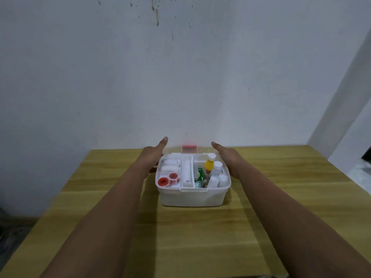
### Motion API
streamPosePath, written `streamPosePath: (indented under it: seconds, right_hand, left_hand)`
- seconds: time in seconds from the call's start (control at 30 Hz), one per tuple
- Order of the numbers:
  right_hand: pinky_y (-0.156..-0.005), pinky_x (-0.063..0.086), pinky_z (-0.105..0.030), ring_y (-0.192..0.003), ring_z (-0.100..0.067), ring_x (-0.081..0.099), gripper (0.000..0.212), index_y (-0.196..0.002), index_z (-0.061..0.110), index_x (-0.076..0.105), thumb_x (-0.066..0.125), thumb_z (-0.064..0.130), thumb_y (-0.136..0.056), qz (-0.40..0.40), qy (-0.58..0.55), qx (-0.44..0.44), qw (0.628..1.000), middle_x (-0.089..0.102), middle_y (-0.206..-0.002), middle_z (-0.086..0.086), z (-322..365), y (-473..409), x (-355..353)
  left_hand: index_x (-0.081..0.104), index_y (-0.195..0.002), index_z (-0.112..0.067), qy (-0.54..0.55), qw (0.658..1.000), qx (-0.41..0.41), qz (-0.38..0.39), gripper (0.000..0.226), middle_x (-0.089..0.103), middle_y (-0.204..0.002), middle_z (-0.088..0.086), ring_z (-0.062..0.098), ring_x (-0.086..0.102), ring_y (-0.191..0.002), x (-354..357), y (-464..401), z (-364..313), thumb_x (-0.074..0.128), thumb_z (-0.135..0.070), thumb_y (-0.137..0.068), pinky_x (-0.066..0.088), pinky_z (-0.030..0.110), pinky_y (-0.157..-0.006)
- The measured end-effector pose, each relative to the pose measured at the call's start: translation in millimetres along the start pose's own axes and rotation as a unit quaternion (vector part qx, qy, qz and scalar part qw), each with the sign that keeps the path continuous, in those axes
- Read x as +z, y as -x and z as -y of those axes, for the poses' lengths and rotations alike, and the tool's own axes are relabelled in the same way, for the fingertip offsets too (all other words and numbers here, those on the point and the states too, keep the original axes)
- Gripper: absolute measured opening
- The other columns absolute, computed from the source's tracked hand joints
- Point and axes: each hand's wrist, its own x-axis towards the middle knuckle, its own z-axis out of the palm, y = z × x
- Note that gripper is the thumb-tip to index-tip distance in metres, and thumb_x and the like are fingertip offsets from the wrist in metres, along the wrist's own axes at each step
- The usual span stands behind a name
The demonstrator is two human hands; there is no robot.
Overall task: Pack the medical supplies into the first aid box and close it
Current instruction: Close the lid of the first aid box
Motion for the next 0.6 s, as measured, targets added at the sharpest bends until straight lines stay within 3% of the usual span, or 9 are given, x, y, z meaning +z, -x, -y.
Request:
streamPosePath:
  seconds: [0.13, 0.23, 0.3, 0.37, 0.43, 0.5, 0.6]
  right_hand:
    - [-0.09, 0.055, -0.043, -0.099, -0.032, 0.069, 0.069, -0.119, 0.004, 0.066, 0.068, 0.064, -0.085, -0.02, 0.004, -0.021, 1.0, 0.071, -0.112, -0.012, 9.5, -1.8, 0.4]
    - [-0.101, 0.051, -0.05, -0.104, -0.029, 0.067, 0.058, -0.107, 0.015, 0.065, 0.067, 0.068, -0.083, -0.026, 0.002, -0.039, 0.999, 0.071, -0.115, -0.005, 21.0, 7.0, -0.6]
    - [-0.101, 0.05, -0.05, -0.104, -0.027, 0.067, 0.057, -0.111, 0.02, 0.064, 0.067, 0.07, -0.083, -0.03, -0.006, -0.056, 0.998, 0.071, -0.116, -0.003, 30.3, 17.1, -0.8]
    - [-0.095, 0.05, -0.047, -0.107, -0.027, 0.066, 0.052, -0.097, 0.024, 0.064, 0.064, 0.073, -0.083, -0.048, 0.0, -0.084, 0.995, 0.07, -0.116, -0.005, 38.3, 28.7, -1.4]
    - [-0.09, 0.049, -0.048, -0.109, -0.029, 0.066, 0.056, -0.09, 0.024, 0.065, 0.06, 0.08, -0.081, -0.067, 0.009, -0.105, 0.992, 0.07, -0.118, -0.008, 43.4, 41.0, -4.0]
    - [-0.086, 0.047, -0.047, -0.107, -0.028, 0.066, 0.06, -0.091, 0.023, 0.066, 0.056, 0.082, -0.081, -0.075, 0.007, -0.12, 0.99, 0.07, -0.12, -0.008, 45.8, 54.3, -7.0]
    - [-0.08, 0.039, -0.041, -0.104, -0.028, 0.066, 0.075, -0.106, 0.01, 0.071, 0.052, 0.079, -0.086, -0.077, 0.01, -0.144, 0.987, 0.07, -0.123, -0.012, 43.8, 70.6, -12.5]
  left_hand:
    - [0.063, -0.132, -0.011, 0.008, 1.0, 0.014, -0.003, 0.083, 0.065, -0.13, 0.0, 0.025, 0.062, -0.111, -2.6, 0.6, -12.4, 0.05, -0.08, -0.087, 0.049, 0.041, -0.091]
    - [0.061, -0.135, -0.013, 0.023, 0.999, 0.039, -0.012, 0.079, 0.064, -0.133, 0.0, 0.024, 0.063, -0.112, -3.8, 6.6, -26.5, 0.051, -0.077, -0.089, 0.049, 0.038, -0.088]
    - [0.064, -0.124, -0.016, 0.029, 0.997, 0.063, -0.019, 0.068, 0.065, -0.13, 0.003, 0.024, 0.063, -0.112, -5.9, 14.4, -35.2, 0.051, -0.075, -0.091, 0.048, 0.032, -0.075]
    - [0.064, -0.106, -0.023, 0.033, 0.996, 0.08, -0.023, 0.056, 0.066, -0.128, 0.005, 0.025, 0.063, -0.113, -8.6, 22.9, -42.9, 0.05, -0.075, -0.091, 0.055, 0.036, -0.082]
    - [0.062, -0.118, -0.023, 0.036, 0.995, 0.087, -0.019, 0.061, 0.063, -0.132, 0.003, 0.026, 0.061, -0.118, -11.4, 33.7, -47.5, 0.049, -0.076, -0.091, 0.054, 0.044, -0.096]
    - [0.054, -0.141, -0.021, 0.037, 0.995, 0.094, -0.021, 0.074, 0.058, -0.136, 0.0, 0.027, 0.057, -0.124, -14.2, 48.0, -50.8, 0.046, -0.076, -0.092, 0.051, 0.045, -0.1]
    - [0.048, -0.148, -0.019, 0.034, 0.993, 0.109, -0.023, 0.079, 0.055, -0.142, 0.002, 0.028, 0.054, -0.128, -17.1, 70.5, -51.6, 0.044, -0.076, -0.093, 0.05, 0.047, -0.103]
